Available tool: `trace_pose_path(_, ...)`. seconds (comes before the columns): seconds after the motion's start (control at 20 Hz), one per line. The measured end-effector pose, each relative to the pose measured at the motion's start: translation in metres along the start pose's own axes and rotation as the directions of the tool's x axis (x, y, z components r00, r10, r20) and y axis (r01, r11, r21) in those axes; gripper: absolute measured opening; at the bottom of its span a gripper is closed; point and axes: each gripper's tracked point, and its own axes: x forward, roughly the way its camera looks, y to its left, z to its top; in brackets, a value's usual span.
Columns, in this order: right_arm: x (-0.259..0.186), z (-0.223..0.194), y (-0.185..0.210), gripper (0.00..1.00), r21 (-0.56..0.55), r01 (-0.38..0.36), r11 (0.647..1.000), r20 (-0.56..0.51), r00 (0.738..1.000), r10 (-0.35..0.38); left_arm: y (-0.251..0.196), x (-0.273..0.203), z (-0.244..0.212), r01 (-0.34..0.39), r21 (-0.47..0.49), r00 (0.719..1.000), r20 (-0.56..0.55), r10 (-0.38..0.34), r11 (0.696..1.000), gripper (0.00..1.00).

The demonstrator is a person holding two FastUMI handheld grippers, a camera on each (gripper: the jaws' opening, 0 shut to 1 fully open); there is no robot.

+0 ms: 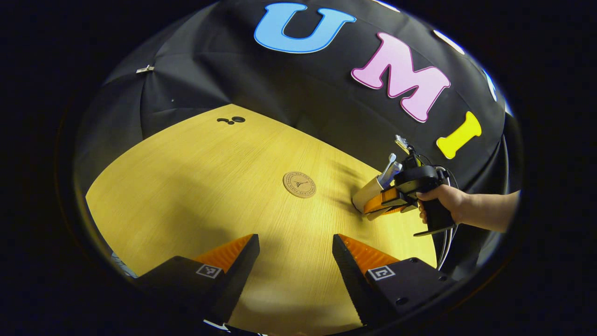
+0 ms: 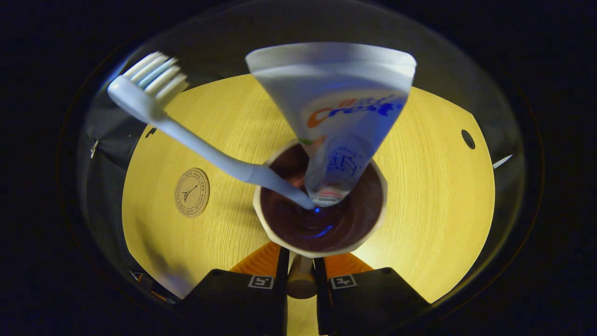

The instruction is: Put the toothbrush and toothpaste on the desktop into the cup, then pick up the cup and place it on the coaster on the desktop.

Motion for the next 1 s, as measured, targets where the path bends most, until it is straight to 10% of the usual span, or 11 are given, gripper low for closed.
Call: trace_pose_path(1.0, -0.027, 0.035, 0.135, 0.28, -0.157, -0.108, 0.982, 0.101, 0.987, 0.125, 0.035, -0.023, -0.007, -0.041, -0.005, 0.999, 0.027, 0.041, 0.999, 0.98)
